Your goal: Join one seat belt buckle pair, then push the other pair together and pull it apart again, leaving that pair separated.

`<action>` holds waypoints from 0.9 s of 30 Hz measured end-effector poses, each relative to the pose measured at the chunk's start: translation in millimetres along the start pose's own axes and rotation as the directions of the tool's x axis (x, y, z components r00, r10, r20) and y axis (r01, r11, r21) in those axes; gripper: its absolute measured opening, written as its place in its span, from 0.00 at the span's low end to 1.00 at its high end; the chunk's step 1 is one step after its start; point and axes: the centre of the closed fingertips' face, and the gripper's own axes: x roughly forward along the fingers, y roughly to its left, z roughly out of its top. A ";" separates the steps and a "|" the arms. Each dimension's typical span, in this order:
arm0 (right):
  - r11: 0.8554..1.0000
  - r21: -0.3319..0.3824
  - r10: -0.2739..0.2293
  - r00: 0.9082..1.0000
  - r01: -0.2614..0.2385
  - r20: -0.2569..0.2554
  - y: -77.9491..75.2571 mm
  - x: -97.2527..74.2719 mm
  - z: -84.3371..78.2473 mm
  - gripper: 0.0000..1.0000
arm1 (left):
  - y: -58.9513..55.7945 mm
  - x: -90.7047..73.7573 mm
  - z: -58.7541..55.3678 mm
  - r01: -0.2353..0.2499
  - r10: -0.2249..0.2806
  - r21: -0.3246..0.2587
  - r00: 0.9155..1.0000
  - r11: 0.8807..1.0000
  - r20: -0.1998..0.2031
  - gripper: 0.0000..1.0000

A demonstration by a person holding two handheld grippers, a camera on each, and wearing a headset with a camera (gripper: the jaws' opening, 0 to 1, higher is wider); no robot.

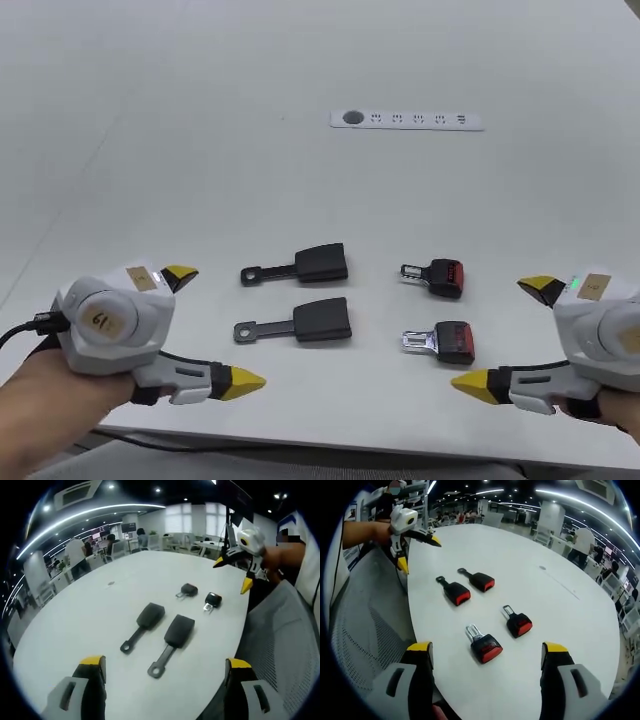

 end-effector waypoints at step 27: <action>0.996 -0.087 0.018 1.000 -0.018 -0.004 -7.3 3.7 10.7 0.87 | -7.6 6.3 21.2 0.064 -0.063 0.099 0.998 0.993 -0.021 0.97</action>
